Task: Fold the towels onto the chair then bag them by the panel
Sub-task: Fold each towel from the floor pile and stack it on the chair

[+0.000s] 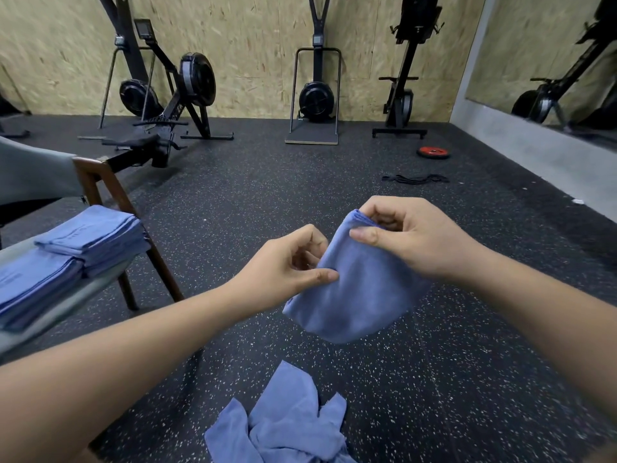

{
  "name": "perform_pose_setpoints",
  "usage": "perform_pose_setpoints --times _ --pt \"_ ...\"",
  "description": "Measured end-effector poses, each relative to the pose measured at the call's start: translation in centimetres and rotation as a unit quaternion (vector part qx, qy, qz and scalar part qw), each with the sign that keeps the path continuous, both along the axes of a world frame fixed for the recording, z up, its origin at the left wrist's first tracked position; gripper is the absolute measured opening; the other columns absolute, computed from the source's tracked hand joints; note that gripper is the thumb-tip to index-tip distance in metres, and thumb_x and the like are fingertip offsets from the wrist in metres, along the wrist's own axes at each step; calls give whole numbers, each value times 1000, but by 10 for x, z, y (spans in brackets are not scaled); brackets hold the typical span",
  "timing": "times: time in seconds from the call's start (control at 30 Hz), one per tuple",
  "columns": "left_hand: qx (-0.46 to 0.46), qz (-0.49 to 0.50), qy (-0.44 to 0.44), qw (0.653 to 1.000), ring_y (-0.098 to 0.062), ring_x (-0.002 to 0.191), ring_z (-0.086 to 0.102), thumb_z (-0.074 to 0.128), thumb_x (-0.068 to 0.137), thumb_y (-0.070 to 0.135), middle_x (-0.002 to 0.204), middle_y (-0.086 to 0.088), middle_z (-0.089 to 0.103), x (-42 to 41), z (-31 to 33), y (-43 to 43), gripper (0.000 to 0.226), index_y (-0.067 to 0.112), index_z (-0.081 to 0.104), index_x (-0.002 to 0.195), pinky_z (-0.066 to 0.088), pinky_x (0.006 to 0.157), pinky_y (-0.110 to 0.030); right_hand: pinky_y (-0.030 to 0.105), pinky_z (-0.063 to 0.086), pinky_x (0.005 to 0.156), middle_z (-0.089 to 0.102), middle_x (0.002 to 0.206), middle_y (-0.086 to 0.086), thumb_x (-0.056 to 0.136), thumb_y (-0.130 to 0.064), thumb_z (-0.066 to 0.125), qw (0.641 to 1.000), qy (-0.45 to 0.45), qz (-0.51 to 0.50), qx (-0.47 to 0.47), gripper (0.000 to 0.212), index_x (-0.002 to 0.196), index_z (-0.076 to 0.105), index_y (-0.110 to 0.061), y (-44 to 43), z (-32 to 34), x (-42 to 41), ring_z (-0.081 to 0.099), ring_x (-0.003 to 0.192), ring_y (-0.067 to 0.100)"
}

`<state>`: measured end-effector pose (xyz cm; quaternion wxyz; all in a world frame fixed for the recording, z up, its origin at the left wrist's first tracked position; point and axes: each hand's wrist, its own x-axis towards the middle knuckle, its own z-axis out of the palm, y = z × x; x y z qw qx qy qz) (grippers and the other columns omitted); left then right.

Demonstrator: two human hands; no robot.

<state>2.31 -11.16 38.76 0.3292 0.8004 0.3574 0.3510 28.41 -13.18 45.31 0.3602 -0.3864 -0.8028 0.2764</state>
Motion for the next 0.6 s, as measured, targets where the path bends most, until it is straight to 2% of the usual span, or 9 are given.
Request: perform_pose_setpoints --times 0.07,0.17,0.23,0.3,0.37,0.43,0.53,0.6 --pt "32 -14 23 999 -14 91 71 88 91 28 93 6 71 2 0 -1 26 21 64 99 58 88 -50 19 51 77 75 87 -1 102 -15 73 1000 -1 1 -2 5 97 75 -13 -1 0 0 65 83 2" --pt "87 -22 48 995 -17 100 71 85 94 32 99 6 72 8 1 -2 23 22 68 105 56 92 -48 18 50 77 73 87 -4 102 -13 73 1000 0 3 2 5 97 75 -13 -2 2 0 64 83 1" --pt "63 -31 52 996 -16 109 71 83 95 35 110 7 75 11 2 -4 26 24 72 116 55 98 -47 20 51 77 74 88 3 103 -14 72 1000 3 5 3 6 97 74 -12 -3 4 1 63 83 4" --pt "-1 -43 66 997 -14 114 73 81 96 41 115 9 78 11 2 -6 27 25 77 117 56 101 -47 23 51 77 74 91 9 103 -14 72 1000 5 8 6 6 98 74 -11 -4 6 2 64 83 6" --pt "-50 -46 94 993 -20 108 76 78 94 54 109 3 80 9 -3 -5 37 22 79 112 57 96 -53 28 52 79 74 94 11 103 -15 72 1000 7 6 12 6 100 75 -11 -4 7 3 65 85 8" --pt "-60 -40 113 991 -18 91 74 74 91 65 102 -6 80 5 -9 1 50 17 78 107 58 88 -56 29 52 79 74 94 12 103 -16 72 1000 9 -2 16 7 101 75 -10 -3 9 7 65 85 9" --pt "-35 -31 122 991 -11 79 61 71 90 69 91 -11 73 -3 -14 11 58 12 74 98 57 79 -53 24 51 76 74 89 5 103 -15 72 999 19 -20 18 6 100 75 -11 0 10 15 64 82 6" --pt "10 -26 159 987 -15 72 57 67 92 69 83 -8 64 -10 -14 17 59 11 68 86 53 73 -49 24 51 78 76 91 6 103 -15 71 999 21 -37 26 6 101 75 -12 3 10 21 64 83 6"
